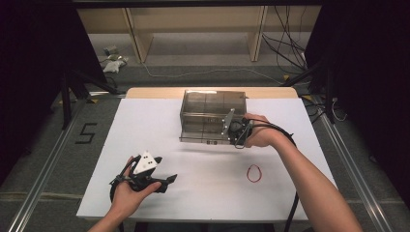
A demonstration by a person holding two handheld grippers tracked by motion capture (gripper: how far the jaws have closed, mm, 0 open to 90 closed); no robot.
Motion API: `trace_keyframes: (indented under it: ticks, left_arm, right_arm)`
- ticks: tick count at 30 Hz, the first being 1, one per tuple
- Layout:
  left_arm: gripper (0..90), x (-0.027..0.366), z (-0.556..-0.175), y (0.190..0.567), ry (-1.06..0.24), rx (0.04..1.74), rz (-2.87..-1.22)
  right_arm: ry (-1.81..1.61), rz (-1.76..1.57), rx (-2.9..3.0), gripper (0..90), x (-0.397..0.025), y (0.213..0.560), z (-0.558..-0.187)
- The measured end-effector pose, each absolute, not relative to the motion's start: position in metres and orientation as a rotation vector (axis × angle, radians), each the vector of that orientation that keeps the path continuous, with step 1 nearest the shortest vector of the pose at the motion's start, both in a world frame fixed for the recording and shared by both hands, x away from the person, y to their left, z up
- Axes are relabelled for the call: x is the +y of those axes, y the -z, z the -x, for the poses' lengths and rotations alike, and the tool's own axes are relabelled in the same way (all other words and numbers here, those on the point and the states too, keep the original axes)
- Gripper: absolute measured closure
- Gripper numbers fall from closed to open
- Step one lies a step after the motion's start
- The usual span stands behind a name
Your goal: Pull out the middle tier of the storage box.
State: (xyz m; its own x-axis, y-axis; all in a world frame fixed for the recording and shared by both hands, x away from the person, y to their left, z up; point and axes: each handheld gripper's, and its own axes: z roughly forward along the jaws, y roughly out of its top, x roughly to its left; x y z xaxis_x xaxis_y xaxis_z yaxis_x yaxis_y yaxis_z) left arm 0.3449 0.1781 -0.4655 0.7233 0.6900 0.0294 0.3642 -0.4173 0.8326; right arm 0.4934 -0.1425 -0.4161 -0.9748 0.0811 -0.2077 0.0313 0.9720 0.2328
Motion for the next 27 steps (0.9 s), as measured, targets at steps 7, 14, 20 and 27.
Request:
trace_keyframes:
  ticks: [7, 14, 20, 27]
  left_arm:
    - [17.4, 0.1777, -0.3447, 0.4657, -0.466, 0.802, -2.043]
    - [17.4, 0.1777, -0.3447, 0.4656, -0.468, 0.798, -2.046]
    - [17.4, 0.1778, -0.3448, 0.4656, -0.468, 0.798, -2.048]
    - [17.4, 0.1781, -0.3446, 0.4655, -0.468, 0.798, -2.046]
  right_arm:
    - [-0.344, -0.079, 2.898, 85.6, -0.1439, 0.4175, -0.4887]
    - [-0.349, -0.109, 2.9, 85.6, -0.144, 0.4182, -0.4872]
    - [-0.365, -0.129, 2.898, 85.4, -0.1442, 0.419, -0.4869]
    - [-0.385, -0.153, 2.891, 85.5, -0.143, 0.4194, -0.4874]
